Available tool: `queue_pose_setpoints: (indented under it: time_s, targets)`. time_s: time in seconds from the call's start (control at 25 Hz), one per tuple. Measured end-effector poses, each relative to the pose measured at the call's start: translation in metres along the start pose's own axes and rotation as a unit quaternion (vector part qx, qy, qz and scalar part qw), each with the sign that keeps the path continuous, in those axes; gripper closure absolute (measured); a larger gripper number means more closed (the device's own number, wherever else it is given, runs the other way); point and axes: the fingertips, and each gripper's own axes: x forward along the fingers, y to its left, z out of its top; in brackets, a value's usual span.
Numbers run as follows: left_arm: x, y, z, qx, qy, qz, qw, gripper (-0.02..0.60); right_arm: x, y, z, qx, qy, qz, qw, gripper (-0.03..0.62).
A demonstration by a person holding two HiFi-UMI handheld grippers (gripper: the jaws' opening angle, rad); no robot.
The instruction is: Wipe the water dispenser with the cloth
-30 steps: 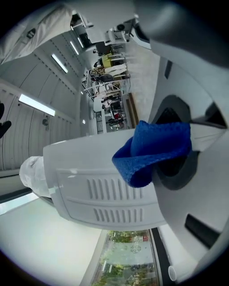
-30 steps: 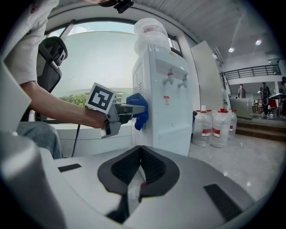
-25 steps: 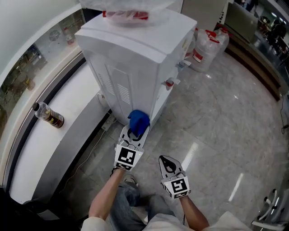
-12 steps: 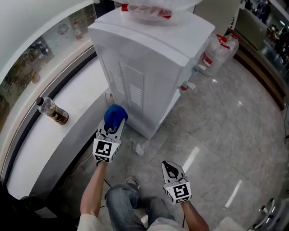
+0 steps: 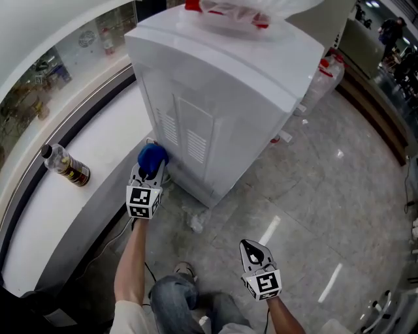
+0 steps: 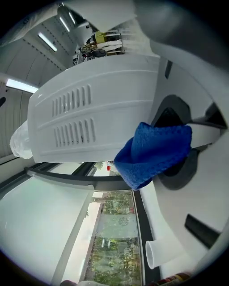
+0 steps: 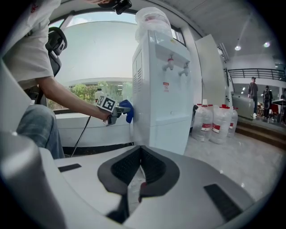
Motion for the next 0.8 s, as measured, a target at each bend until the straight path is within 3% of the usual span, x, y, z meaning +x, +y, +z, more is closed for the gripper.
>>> queue_pose_setpoints:
  time_s: [0.32,0.8]
  targets:
    - [0.002,-0.038,0.0,0.003,-0.001,-0.024,0.9997,0.471,0.007,0.003,-0.002,0.0,-0.004,0.006,1.0,0.579]
    - [-0.029,-0.177,0.014,0.035,-0.015,-0.141,0.9893,0.471,-0.003,0.017,-0.01,0.008,-0.012,0.015,1.0,0.579]
